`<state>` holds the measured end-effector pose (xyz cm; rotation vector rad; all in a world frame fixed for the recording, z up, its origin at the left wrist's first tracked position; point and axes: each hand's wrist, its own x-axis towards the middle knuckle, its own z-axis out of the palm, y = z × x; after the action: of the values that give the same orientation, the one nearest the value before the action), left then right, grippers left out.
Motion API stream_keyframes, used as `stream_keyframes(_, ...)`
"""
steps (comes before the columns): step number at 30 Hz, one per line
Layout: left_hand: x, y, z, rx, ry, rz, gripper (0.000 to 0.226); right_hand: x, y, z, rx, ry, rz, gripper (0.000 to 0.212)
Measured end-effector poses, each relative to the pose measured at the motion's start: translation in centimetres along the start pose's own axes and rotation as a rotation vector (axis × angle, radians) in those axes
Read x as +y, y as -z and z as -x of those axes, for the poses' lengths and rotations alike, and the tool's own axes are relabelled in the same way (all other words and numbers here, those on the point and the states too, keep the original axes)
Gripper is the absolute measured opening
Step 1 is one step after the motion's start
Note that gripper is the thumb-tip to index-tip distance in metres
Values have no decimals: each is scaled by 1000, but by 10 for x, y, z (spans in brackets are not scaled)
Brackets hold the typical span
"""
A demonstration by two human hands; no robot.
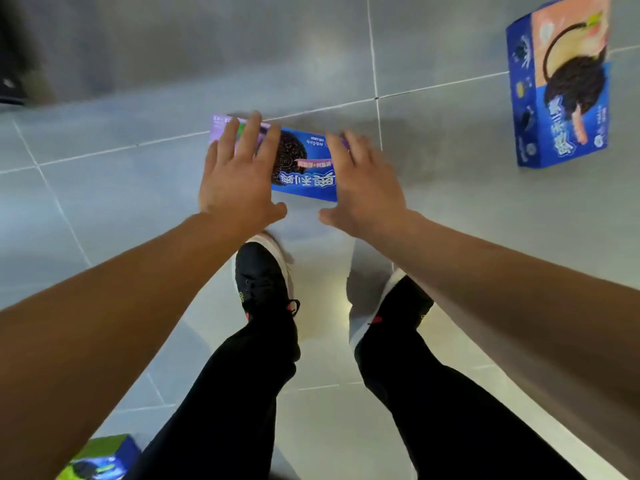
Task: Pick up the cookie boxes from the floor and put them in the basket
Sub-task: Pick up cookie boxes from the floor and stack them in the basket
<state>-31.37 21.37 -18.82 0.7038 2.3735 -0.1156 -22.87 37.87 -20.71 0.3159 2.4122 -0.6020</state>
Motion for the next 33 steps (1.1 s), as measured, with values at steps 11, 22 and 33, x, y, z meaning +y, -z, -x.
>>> stream_keyframes(11,-29,-63,-58,164,-23,-122,106,10,-82,-62,268,24,49,91)
stream_keyframes(22,63,59,73,62,-104,-21,105,20,55,103,69,17,58,95)
stream_keyframes(33,156,299,276,66,-374,-86,102,-48,279,388,74,-172,-112,112)
